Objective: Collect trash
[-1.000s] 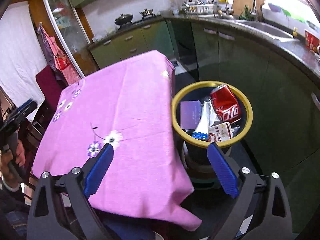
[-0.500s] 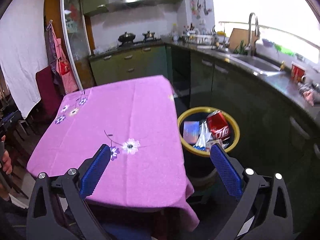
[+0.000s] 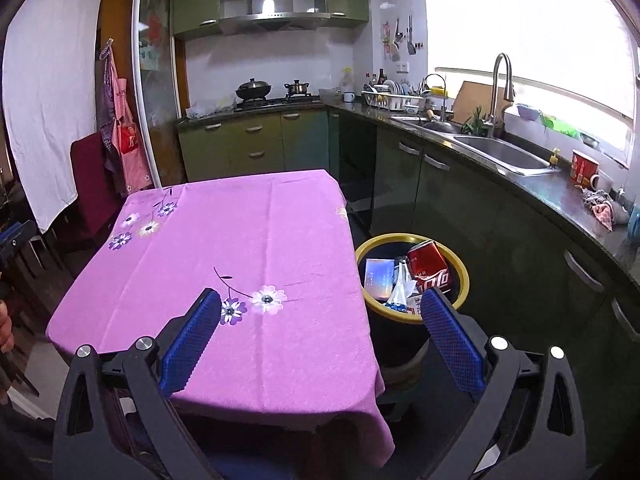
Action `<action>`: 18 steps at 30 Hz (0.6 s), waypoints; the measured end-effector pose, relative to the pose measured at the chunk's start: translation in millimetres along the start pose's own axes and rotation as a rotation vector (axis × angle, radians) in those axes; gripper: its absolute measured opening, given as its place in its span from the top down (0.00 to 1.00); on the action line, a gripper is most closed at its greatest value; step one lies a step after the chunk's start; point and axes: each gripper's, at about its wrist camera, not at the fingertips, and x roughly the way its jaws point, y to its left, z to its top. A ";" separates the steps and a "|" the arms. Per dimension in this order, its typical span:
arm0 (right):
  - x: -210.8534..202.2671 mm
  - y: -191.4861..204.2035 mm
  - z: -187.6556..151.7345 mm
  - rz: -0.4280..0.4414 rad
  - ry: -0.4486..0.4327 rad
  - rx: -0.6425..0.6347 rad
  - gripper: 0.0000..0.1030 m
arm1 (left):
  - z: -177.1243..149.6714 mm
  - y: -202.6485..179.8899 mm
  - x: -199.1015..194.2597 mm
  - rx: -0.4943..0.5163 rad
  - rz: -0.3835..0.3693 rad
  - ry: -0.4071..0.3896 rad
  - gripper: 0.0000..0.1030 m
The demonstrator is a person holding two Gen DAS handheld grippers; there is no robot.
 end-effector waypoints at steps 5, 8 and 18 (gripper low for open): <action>0.4 -1.7 0.3 0.000 -0.004 0.001 0.04 | 0.1 -0.4 -1.1 -0.002 0.000 -0.001 0.06; -0.1 -1.1 -0.9 -0.005 -0.002 0.000 0.04 | -0.3 -0.5 -1.7 -0.001 -0.002 0.001 0.06; 2.0 -2.7 -0.4 -0.008 0.000 0.003 0.05 | 4.6 0.2 0.8 0.008 -0.009 0.012 0.06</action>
